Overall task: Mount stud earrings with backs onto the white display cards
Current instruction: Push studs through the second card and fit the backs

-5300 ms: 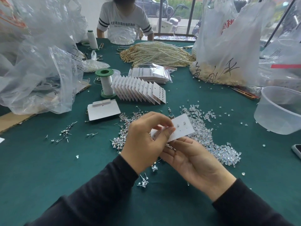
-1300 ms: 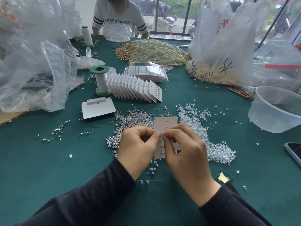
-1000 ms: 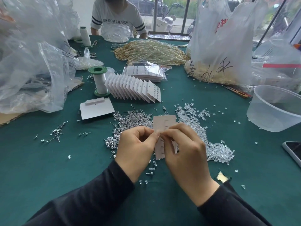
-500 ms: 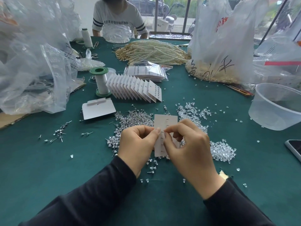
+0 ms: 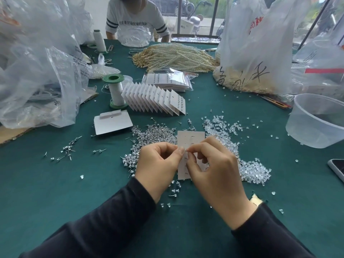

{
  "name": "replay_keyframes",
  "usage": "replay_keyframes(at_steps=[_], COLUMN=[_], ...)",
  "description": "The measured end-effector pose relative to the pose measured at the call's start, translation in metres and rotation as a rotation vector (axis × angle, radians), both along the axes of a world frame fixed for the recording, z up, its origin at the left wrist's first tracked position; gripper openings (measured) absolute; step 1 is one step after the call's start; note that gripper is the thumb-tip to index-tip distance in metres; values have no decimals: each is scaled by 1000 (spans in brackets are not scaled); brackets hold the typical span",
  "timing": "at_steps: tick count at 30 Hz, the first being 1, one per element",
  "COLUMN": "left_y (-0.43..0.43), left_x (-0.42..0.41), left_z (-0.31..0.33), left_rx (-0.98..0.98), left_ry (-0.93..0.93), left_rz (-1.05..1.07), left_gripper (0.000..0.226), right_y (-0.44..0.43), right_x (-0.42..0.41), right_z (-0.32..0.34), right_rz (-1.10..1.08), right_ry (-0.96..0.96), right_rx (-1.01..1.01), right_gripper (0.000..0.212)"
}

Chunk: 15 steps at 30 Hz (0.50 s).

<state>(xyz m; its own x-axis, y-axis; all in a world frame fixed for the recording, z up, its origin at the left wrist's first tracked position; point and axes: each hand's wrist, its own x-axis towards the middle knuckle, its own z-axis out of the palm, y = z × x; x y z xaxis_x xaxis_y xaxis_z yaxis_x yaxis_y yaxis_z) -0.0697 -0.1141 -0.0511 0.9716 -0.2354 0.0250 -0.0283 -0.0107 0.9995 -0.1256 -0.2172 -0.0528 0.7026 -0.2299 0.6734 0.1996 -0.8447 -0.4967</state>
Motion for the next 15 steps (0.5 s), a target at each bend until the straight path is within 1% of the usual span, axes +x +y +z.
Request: replay_keyframes(at_steps=[7, 8, 10, 11, 12, 14, 15], left_y=[1, 3, 11, 18, 27, 46, 55], left_x=[-1, 1, 8, 15, 26, 51, 62], left_z=[2, 5, 15, 19, 20, 19, 18], left_rx=[19, 8, 22, 85, 202, 558, 723], left_ry=[-22, -26, -72, -137, -232, -418, -455], left_rz=[-27, -69, -222, -266, -246, -37, 66], left_gripper=[27, 27, 21, 18, 14, 6, 6], right_y=[0, -2, -6, -8, -10, -14, -16], right_x=[0, 0, -1, -2, -2, -4, -4], right_z=[0, 1, 3, 4, 6, 9, 9], right_rz=[10, 8, 3, 2, 5, 34, 59], right_ry=[-9, -28, -78, -104, -122, -105, -71], right_rx=[-11, -3, 35, 71, 118, 255, 354], right_gripper=[4, 4, 6, 6, 7, 11, 15])
